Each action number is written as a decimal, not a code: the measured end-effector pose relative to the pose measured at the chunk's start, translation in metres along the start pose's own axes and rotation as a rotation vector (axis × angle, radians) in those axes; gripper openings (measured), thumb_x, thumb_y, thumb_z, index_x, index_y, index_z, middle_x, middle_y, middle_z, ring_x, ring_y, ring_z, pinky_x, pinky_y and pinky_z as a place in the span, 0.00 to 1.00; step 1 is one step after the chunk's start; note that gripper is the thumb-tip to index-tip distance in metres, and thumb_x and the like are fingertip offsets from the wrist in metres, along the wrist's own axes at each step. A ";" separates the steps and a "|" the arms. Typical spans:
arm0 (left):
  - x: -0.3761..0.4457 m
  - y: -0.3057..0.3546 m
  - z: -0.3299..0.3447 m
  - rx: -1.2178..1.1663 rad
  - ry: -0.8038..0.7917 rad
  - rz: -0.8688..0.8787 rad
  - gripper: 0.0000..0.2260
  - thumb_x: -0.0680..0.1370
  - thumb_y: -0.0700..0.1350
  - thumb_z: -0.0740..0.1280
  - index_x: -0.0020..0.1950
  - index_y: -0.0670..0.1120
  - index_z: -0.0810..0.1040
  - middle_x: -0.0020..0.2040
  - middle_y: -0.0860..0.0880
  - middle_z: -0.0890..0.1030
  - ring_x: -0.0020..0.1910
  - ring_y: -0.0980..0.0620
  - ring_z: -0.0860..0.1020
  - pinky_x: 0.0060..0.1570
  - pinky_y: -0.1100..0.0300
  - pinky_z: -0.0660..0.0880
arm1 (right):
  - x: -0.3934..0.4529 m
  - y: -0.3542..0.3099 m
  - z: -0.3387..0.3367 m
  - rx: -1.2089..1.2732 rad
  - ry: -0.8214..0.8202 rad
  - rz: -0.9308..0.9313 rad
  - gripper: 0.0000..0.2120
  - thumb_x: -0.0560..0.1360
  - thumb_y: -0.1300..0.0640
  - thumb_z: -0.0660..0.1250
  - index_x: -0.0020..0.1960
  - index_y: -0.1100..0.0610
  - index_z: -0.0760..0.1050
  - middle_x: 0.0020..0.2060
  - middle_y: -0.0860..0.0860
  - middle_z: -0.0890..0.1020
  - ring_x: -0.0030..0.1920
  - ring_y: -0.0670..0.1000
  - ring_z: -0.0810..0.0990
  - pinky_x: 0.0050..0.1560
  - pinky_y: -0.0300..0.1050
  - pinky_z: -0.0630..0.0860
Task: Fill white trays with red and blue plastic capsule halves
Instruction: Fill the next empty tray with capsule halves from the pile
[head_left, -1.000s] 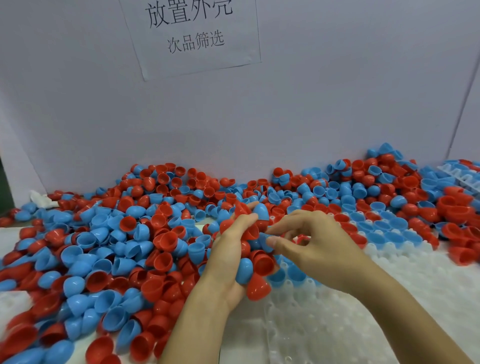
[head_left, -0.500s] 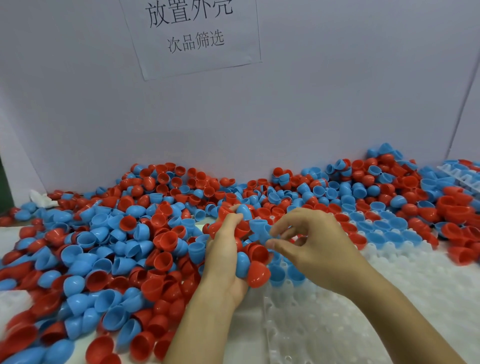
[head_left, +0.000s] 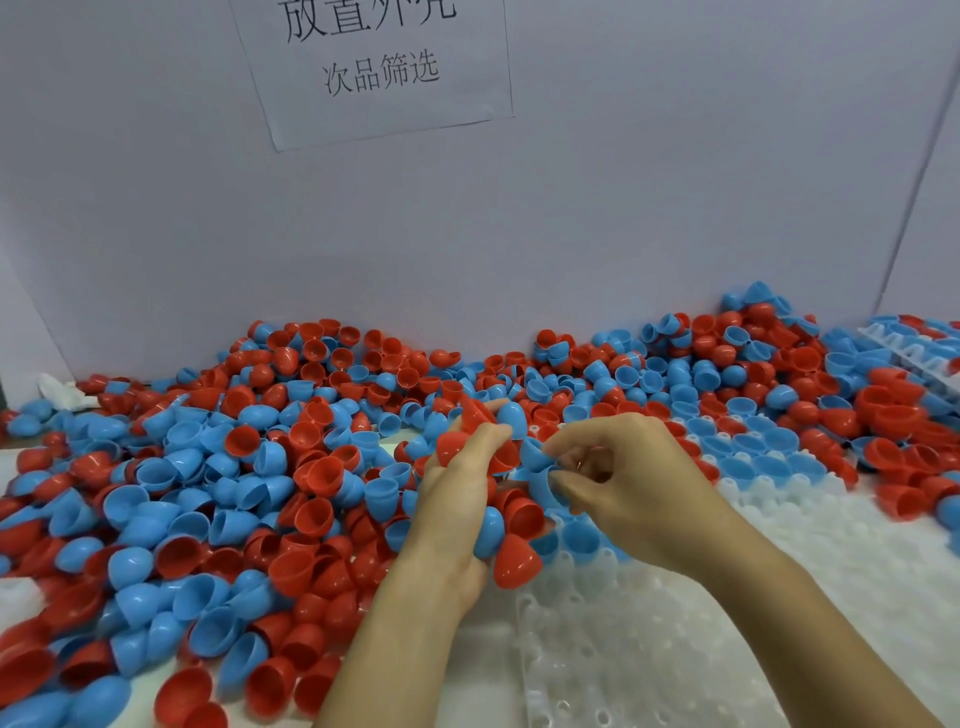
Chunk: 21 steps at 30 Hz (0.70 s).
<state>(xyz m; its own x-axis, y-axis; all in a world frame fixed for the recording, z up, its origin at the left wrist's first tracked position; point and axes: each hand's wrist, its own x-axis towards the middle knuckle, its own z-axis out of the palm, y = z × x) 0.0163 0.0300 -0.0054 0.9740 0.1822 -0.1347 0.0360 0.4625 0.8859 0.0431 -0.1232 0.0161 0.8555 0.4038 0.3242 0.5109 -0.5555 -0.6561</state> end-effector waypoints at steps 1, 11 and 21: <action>-0.001 0.001 0.002 -0.002 0.003 0.009 0.03 0.77 0.47 0.71 0.47 0.53 0.86 0.48 0.42 0.86 0.38 0.46 0.84 0.32 0.54 0.79 | 0.000 0.002 -0.004 -0.007 0.016 0.014 0.07 0.75 0.61 0.73 0.52 0.53 0.84 0.35 0.45 0.83 0.36 0.45 0.82 0.41 0.36 0.81; 0.004 0.003 -0.004 -0.056 0.075 0.013 0.08 0.78 0.47 0.70 0.55 0.47 0.82 0.43 0.44 0.85 0.34 0.48 0.83 0.27 0.56 0.77 | -0.012 0.055 -0.072 -0.337 -0.063 0.357 0.05 0.73 0.54 0.76 0.48 0.52 0.85 0.36 0.43 0.84 0.34 0.42 0.82 0.31 0.32 0.74; -0.001 0.007 -0.004 -0.122 0.002 -0.056 0.12 0.77 0.48 0.70 0.58 0.47 0.82 0.44 0.43 0.86 0.35 0.46 0.84 0.29 0.55 0.78 | -0.004 0.059 -0.052 -0.536 -0.242 0.465 0.14 0.74 0.62 0.73 0.56 0.49 0.84 0.53 0.49 0.83 0.46 0.48 0.80 0.49 0.42 0.82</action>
<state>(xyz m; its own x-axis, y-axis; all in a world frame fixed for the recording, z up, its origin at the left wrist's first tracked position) 0.0149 0.0370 -0.0010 0.9708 0.1543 -0.1836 0.0632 0.5737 0.8166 0.0740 -0.1959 0.0113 0.9822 0.1551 -0.1056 0.1252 -0.9609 -0.2468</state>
